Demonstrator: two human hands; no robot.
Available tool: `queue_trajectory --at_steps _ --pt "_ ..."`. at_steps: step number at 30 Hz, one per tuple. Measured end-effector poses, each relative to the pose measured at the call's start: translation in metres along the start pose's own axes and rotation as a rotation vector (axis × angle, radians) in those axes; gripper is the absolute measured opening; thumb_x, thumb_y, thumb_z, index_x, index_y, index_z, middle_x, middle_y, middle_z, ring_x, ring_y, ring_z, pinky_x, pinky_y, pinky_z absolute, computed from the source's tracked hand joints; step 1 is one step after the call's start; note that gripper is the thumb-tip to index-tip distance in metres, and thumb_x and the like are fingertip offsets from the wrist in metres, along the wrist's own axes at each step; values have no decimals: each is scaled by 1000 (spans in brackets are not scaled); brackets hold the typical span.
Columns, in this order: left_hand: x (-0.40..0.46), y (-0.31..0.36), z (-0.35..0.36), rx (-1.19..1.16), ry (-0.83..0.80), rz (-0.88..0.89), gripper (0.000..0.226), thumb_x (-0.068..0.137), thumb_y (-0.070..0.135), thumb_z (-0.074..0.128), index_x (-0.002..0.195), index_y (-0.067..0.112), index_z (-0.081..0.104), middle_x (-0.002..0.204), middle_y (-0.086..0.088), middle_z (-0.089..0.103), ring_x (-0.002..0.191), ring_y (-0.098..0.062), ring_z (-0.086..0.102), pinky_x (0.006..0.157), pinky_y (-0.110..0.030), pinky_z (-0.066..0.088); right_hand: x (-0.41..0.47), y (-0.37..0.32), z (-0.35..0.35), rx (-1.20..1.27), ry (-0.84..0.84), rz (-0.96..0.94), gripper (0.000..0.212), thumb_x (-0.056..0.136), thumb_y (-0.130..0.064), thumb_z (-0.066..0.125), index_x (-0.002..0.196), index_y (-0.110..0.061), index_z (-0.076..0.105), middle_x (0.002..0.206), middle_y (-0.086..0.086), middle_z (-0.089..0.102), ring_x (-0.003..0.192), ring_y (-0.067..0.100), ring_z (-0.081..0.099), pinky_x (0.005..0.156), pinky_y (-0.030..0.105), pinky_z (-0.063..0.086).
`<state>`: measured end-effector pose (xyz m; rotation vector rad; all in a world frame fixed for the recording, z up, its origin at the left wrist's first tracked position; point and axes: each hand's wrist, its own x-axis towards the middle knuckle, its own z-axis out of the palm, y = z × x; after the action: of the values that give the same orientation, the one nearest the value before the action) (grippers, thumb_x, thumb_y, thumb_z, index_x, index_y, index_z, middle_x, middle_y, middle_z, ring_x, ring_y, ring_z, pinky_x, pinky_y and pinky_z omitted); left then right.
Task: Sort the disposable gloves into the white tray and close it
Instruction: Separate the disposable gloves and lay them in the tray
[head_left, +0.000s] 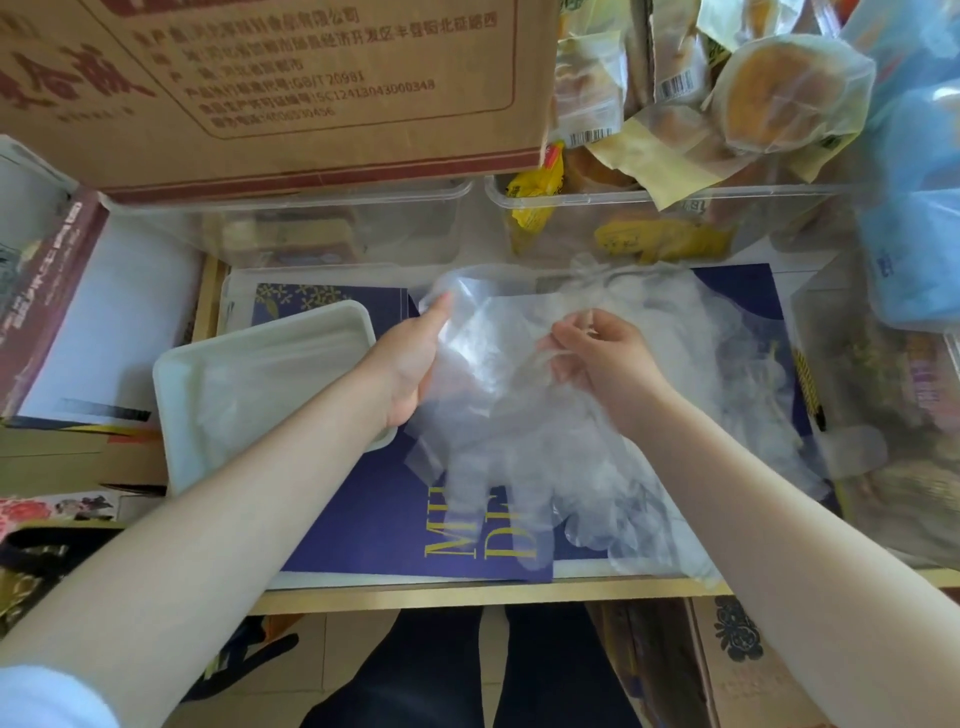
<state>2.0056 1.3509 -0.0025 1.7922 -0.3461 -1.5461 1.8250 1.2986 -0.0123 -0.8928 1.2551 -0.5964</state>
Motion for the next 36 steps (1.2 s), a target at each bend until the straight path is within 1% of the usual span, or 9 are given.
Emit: queue_trajectory --at_steps 4,12,17,21,23,25,27,31,36 --pt "-6 1 -4 9 -39 92 113 49 92 44 138 22 45 138 -4 52 125 -19 50 108 -43 36 3 -2 7 83 -21 -28 18 94 -5 51 77 -12 50 70 2 67 41 10 51 48 25 35" --pt "-9 -12 0 201 13 398 20 95 24 53 109 25 67 109 2 69 107 -17 63 101 -42 45 18 -15 24 -101 -38 -43 22 96 -9 50 74 -11 51 66 4 55 43 7 49 45 20 39" --pt "-17 -7 4 92 -37 404 22 96 18 50 89 20 70 95 0 71 100 -20 64 102 -41 43 21 -8 9 -242 63 -94 4 90 -18 59 87 -18 56 84 -1 57 72 10 52 64 22 40" --pt "-28 1 -2 -124 -183 382 25 90 26 54 80 20 76 87 3 73 85 -12 67 84 -28 52 17 -20 -13 -219 -171 -38 95 58 -55 81 132 -11 44 133 4 53 119 17 53 98 36 46" --pt "-35 6 -5 -196 -250 366 25 86 32 55 82 20 76 87 1 73 83 -13 68 77 -26 54 11 -32 -21 -309 -287 -3 114 37 -73 79 119 2 52 115 14 59 108 36 58 82 44 48" --pt "-40 11 -7 -234 -273 320 31 84 40 56 84 17 75 89 -1 73 85 -15 68 76 -26 55 8 -43 -29 -352 -402 12 122 35 -76 78 112 15 51 100 18 57 81 29 41 73 46 40" --pt "-43 14 -8 -238 -264 269 38 79 46 52 86 16 73 89 -2 72 85 -16 68 77 -27 55 1 -53 -30 -348 -477 39 106 42 -65 83 109 12 57 104 27 65 88 47 59 87 49 48" --pt "-42 16 1 -154 -201 193 33 93 38 48 85 15 70 80 0 73 75 -13 69 70 -24 57 -12 -55 -33 -194 -552 103 17 77 -26 65 83 -10 66 69 -1 71 61 9 68 58 20 55" --pt "-42 -1 6 100 -337 182 21 80 33 58 94 19 66 88 6 74 84 -7 68 76 -19 52 -12 -46 -39 -315 -291 64 36 96 -26 50 65 -12 60 49 -4 60 40 5 54 41 15 40"
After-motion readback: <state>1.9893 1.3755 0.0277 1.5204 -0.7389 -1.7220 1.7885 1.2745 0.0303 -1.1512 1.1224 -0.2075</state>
